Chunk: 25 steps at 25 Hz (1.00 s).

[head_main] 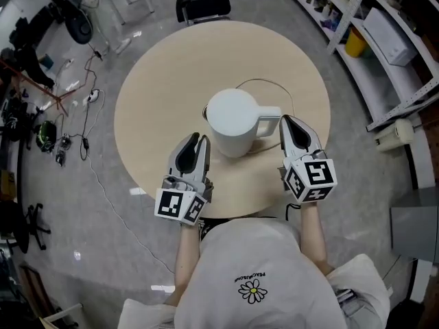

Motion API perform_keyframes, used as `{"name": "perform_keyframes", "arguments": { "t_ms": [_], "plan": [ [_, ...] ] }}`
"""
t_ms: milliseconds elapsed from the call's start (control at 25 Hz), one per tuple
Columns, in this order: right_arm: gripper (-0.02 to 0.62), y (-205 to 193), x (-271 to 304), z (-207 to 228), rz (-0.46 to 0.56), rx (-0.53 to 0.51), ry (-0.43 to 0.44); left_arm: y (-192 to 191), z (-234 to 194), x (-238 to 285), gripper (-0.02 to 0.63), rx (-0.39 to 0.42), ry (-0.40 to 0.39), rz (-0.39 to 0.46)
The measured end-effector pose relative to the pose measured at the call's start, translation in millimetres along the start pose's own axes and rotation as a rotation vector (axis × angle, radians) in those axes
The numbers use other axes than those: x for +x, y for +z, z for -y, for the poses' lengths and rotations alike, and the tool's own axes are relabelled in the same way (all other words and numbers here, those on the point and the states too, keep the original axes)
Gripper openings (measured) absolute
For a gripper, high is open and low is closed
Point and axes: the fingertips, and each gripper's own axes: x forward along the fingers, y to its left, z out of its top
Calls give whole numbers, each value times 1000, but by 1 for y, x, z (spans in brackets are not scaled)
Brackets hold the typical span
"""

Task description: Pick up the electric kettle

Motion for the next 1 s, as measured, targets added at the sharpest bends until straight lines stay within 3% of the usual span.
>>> {"name": "perform_keyframes", "arguments": {
  "t_ms": [80,120,200,320,400,520,760,1000],
  "plan": [
    [5,2,2,7,7,-10,-15,-1,-5,6,112,-26,-1,15],
    [5,2,5,12,6,-5,-13,-3,-4,11,166,-19,-12,13],
    [100,-6,9,18,-13,11,22,-14,6,19,305,15,-45,-12],
    [155,-26,12,26,-36,14,59,-48,20,27,383,40,-74,-96],
    [192,-31,13,33,-3,76,71,-74,26,35,421,39,-89,-150],
    [213,-37,12,35,7,152,108,-99,30,41,459,13,-106,-212],
    [216,-74,32,15,-124,30,150,-121,12,42,472,-4,-76,-267],
    [183,-98,63,10,-173,-15,109,-126,10,53,478,1,-95,-273]
  ]
}}
